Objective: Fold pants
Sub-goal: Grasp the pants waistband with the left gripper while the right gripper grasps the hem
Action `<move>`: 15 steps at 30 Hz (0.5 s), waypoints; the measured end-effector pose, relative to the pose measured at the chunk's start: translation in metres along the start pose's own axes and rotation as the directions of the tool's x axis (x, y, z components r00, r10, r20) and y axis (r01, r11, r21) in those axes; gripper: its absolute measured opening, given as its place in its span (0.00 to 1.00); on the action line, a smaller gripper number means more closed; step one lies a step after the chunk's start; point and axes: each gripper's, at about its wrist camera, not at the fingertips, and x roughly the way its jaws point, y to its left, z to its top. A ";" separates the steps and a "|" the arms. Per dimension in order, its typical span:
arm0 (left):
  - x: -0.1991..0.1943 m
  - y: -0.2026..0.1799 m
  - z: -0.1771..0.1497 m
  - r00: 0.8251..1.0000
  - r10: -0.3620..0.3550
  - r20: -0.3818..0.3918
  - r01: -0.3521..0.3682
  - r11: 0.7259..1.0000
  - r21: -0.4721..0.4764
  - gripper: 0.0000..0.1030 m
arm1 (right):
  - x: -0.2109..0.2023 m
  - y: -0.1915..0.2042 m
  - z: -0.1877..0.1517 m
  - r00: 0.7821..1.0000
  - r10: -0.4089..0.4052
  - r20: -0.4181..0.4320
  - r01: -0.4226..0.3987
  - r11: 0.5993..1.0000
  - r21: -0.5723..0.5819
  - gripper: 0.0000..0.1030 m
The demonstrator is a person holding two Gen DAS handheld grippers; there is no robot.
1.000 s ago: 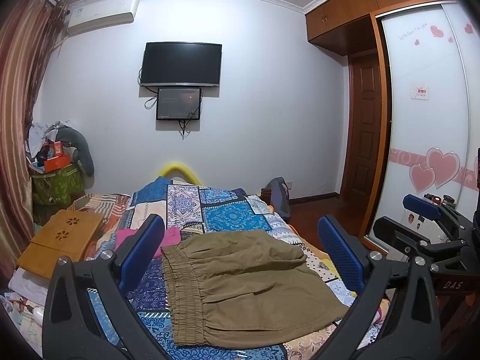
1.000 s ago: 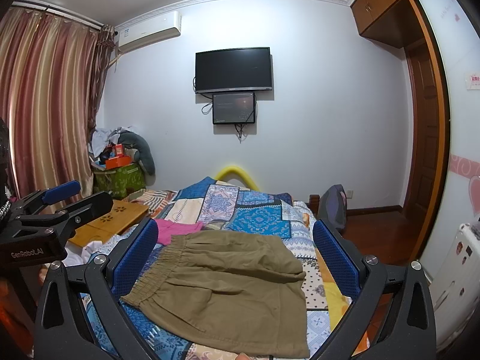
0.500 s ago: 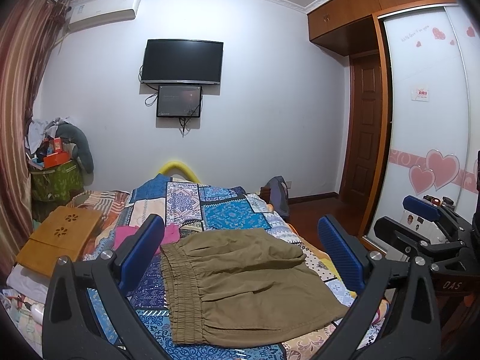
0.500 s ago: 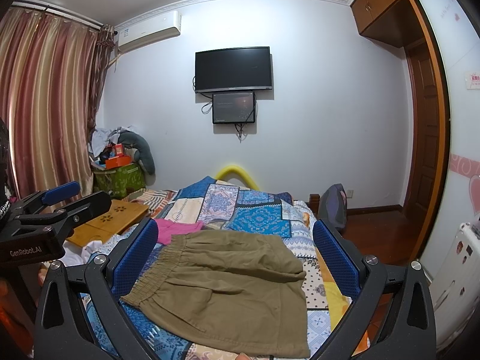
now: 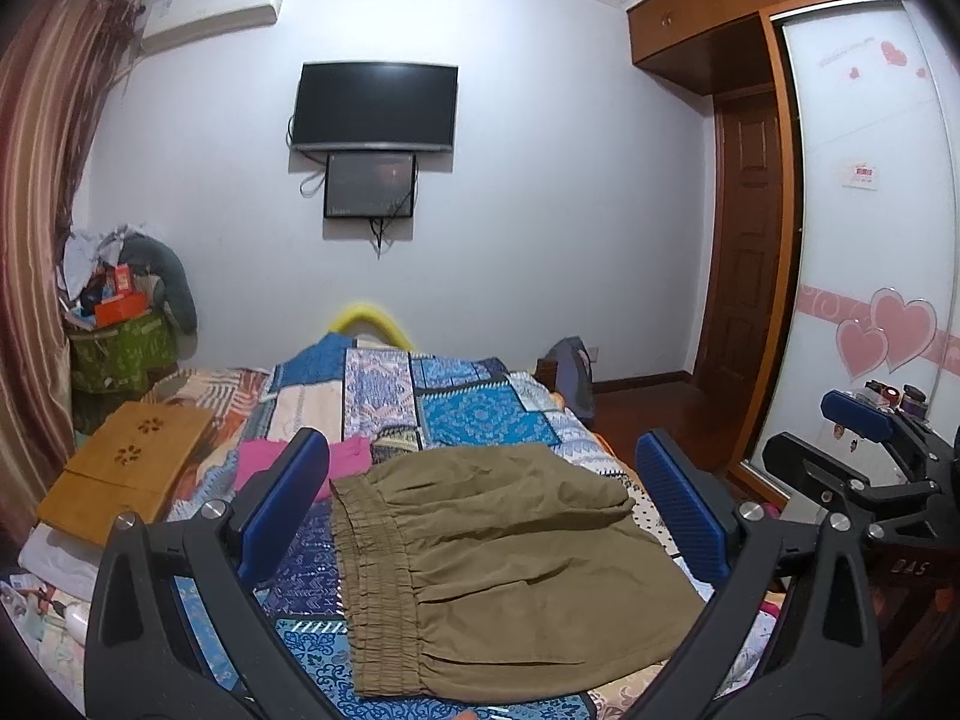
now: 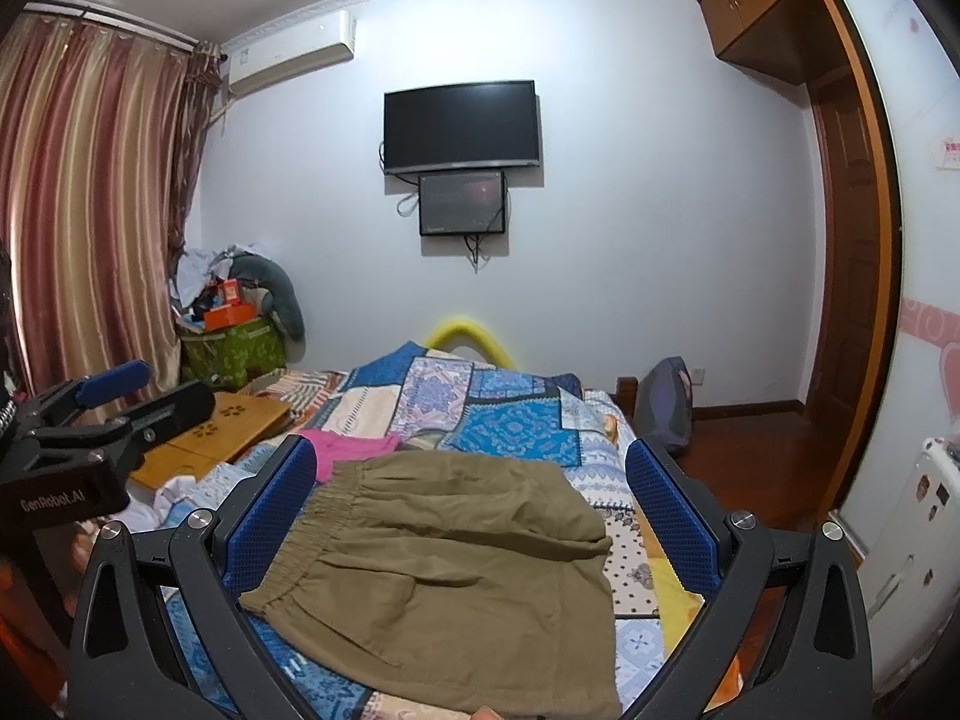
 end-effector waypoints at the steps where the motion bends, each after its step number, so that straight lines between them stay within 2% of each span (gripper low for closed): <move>1: 0.007 0.002 -0.002 1.000 0.006 -0.012 -0.006 1.000 -0.005 1.00 | 0.006 -0.003 -0.003 1.000 -0.018 -0.009 0.018 1.000 0.006 1.00; 7: 0.051 0.017 -0.010 0.993 0.028 -0.110 -0.028 1.000 0.010 1.00 | 0.041 -0.025 -0.020 0.991 -0.106 -0.084 0.106 0.994 -0.003 1.00; 11: 0.081 0.031 -0.014 0.986 0.067 -0.150 -0.065 0.998 0.018 1.00 | 0.063 -0.041 -0.032 0.984 -0.112 -0.140 0.112 0.994 -0.006 0.99; 13: 0.100 0.039 -0.019 0.979 0.102 -0.179 -0.096 0.995 0.038 1.00 | 0.074 -0.051 -0.040 0.978 -0.115 -0.173 0.114 0.993 -0.018 0.99; 15: 0.118 0.047 -0.022 0.970 0.107 -0.217 -0.099 0.994 0.050 1.00 | 0.085 -0.063 -0.048 0.969 -0.135 -0.209 0.133 0.991 -0.020 0.99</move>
